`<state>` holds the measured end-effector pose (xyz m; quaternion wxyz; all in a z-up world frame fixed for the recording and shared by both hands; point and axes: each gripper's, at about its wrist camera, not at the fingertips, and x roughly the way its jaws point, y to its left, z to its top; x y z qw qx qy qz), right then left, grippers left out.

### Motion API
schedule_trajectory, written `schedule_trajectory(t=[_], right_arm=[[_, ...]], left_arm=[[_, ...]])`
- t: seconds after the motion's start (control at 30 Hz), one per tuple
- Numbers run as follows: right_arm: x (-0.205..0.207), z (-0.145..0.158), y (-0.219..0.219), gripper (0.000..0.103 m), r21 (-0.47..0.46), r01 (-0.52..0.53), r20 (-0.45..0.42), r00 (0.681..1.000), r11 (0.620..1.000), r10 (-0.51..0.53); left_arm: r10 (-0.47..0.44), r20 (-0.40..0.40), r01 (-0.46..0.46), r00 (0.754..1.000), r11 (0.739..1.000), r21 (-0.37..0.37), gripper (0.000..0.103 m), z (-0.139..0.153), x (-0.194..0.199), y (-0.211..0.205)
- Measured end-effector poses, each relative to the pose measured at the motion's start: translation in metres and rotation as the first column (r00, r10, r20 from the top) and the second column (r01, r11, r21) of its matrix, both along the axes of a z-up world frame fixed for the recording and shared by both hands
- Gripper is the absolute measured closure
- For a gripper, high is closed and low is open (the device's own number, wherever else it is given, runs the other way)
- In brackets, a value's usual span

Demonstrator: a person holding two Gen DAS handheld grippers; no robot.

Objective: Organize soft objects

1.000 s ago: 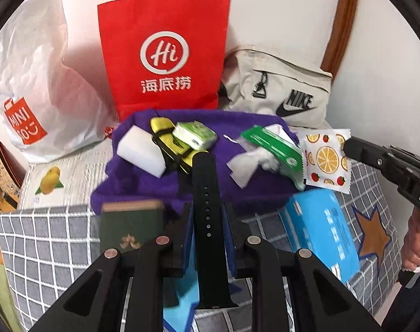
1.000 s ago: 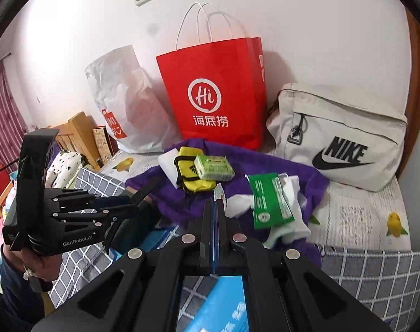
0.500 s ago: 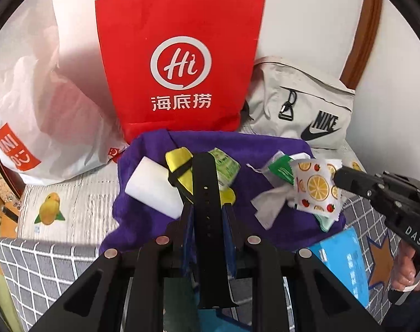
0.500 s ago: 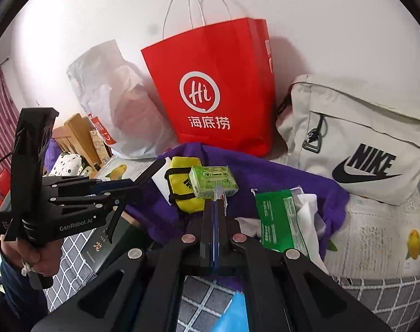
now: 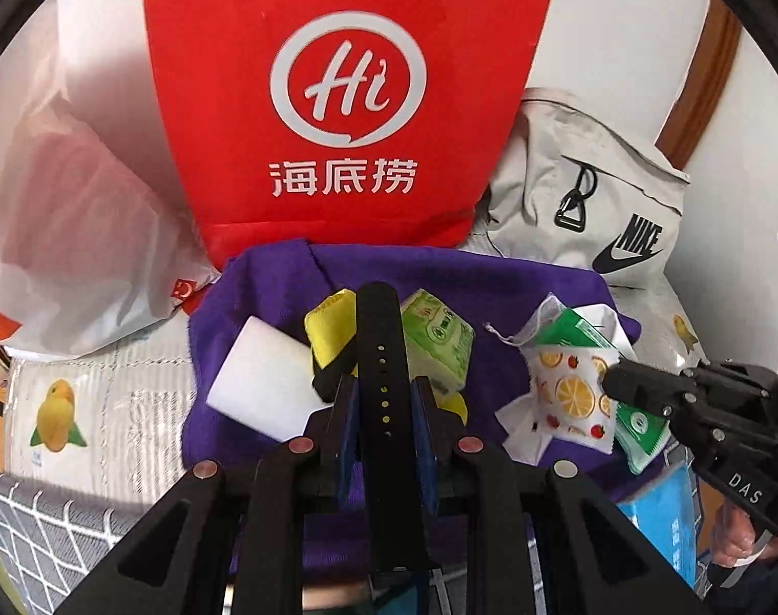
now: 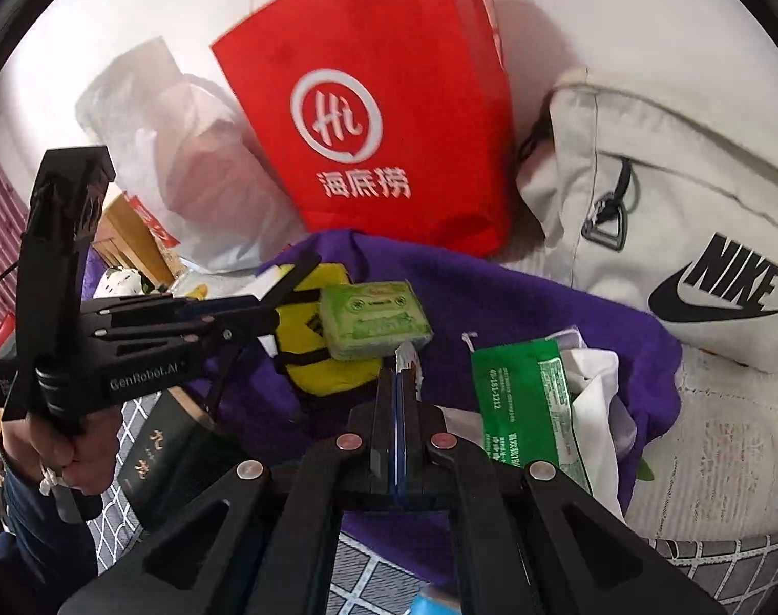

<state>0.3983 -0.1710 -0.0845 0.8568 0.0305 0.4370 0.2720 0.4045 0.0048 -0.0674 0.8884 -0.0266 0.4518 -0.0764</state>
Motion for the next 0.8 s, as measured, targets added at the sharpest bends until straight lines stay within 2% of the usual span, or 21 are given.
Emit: schedule_trajectory(t=[0.17,0.43,0.63,0.73,0.8], right_arm=[[0.011,-0.016,-0.006,0.103,-0.029,0.018,-0.041,0.999,0.999,-0.020],[0.018,-0.023,-0.009,0.101,-0.053,0.023,-0.058,0.998,0.998,-0.026],[0.019,-0.024,-0.013,0.099,-0.082,0.058,-0.056,0.996,0.995,-0.063],[0.019,-0.023,-0.017,0.098,-0.084,0.071,-0.057,0.995,0.994,-0.076],[0.018,-0.022,-0.018,0.094,-0.108,0.083,-0.045,0.995,0.991,-0.088]], left_arm=[[-0.005,-0.016,0.005,1.000,1.000,0.010,0.083,-0.011,0.016,-0.004],[-0.026,-0.038,0.028,0.999,0.999,0.031,0.083,-0.023,0.023,-0.012],[-0.022,-0.043,0.023,0.999,1.000,0.019,0.083,-0.024,0.022,-0.012],[-0.027,-0.037,0.027,0.999,0.999,0.024,0.078,-0.021,0.019,-0.011],[-0.027,-0.035,0.028,0.999,0.999,0.024,0.071,-0.018,0.016,-0.010]])
